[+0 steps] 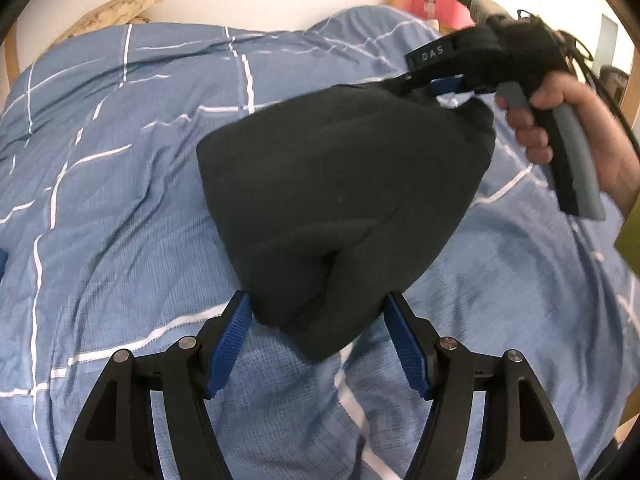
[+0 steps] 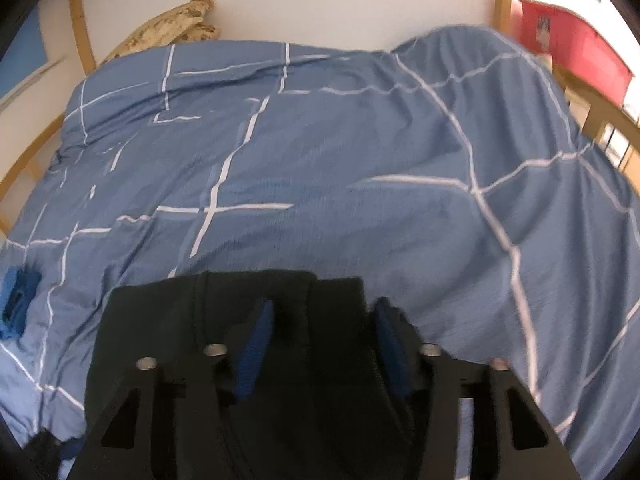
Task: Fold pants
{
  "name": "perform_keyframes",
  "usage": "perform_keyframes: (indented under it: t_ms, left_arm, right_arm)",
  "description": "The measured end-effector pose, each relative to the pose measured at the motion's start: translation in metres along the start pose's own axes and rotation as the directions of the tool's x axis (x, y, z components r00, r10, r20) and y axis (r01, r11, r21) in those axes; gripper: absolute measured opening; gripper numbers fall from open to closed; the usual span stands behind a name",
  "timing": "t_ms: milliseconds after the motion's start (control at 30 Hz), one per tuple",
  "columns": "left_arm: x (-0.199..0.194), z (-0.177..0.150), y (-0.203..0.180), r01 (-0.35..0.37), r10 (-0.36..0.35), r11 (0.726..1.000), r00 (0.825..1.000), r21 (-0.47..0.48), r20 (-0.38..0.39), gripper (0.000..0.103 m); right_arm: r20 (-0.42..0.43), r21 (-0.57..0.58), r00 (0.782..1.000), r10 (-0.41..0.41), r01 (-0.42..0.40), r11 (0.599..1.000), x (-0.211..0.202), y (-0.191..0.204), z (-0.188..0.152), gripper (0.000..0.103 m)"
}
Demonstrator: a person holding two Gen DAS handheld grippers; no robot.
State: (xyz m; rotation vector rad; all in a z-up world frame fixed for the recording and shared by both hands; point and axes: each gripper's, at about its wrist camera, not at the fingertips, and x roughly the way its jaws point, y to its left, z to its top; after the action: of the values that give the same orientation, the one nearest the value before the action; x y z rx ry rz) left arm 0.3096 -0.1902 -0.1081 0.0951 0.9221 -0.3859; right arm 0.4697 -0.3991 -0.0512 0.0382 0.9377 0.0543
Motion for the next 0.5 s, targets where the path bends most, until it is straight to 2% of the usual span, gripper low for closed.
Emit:
perform_keyframes:
  t_ms: [33, 100, 167, 200, 233, 300, 400, 433, 467, 500]
  left_arm:
    - [0.003, -0.001, 0.002, 0.008, -0.008, 1.000, 1.000, -0.013, -0.007, 0.067]
    - [0.005, -0.003, 0.006, 0.026, -0.026, 0.999, 1.000, -0.037, -0.006, 0.067]
    - [0.009, -0.005, 0.006, 0.016, -0.016, 0.999, 1.000, -0.039, 0.001, 0.066]
    - [0.011, -0.006, 0.006, 0.011, -0.010, 0.999, 1.000, -0.034, 0.004, 0.065]
    - [0.013, -0.007, 0.004, 0.007, -0.007, 1.000, 1.000, -0.027, 0.003, 0.058]
    - [0.016, -0.008, 0.001, -0.008, 0.008, 1.000, 1.000, -0.020, 0.006, 0.058]
    - [0.018, -0.008, -0.002, -0.028, 0.028, 1.000, 1.000, -0.011, 0.004, 0.058]
    - [0.020, -0.008, -0.001, -0.031, 0.031, 0.999, 0.999, -0.008, -0.005, 0.058]
    - [0.022, -0.008, 0.000, -0.031, 0.031, 0.999, 0.999, -0.012, -0.012, 0.058]
    - [0.023, -0.008, 0.001, -0.027, 0.026, 0.999, 0.999, -0.019, -0.021, 0.058]
  right_arm:
    - [-0.006, 0.001, 1.000, -0.006, 0.006, 1.000, 0.001, 0.000, -0.002, 0.034]
    - [-0.003, 0.004, 1.000, 0.009, -0.009, 1.000, -0.001, -0.001, -0.005, 0.018]
    - [0.033, 0.010, 0.999, 0.011, -0.012, 1.000, -0.012, -0.003, -0.006, 0.011]
    - [0.067, -0.001, 0.998, -0.012, 0.013, 1.000, -0.020, -0.004, -0.005, 0.010]
    - [0.093, -0.015, 0.994, -0.053, 0.054, 0.998, -0.025, -0.004, -0.004, 0.005]
    - [0.124, -0.046, 0.977, -0.171, 0.178, 0.983, -0.028, -0.005, 0.001, 0.005]
    - [0.086, -0.060, 0.975, -0.205, 0.210, 0.976, -0.016, -0.013, 0.005, 0.000]
    - [0.084, -0.065, 0.969, -0.232, 0.238, 0.969, -0.014, -0.014, 0.004, 0.000]
    - [0.078, -0.059, 0.950, -0.302, 0.307, 0.950, -0.009, -0.019, 0.002, 0.000]
    - [0.069, -0.045, 0.944, -0.322, 0.325, 0.945, -0.006, -0.025, 0.000, 0.000]
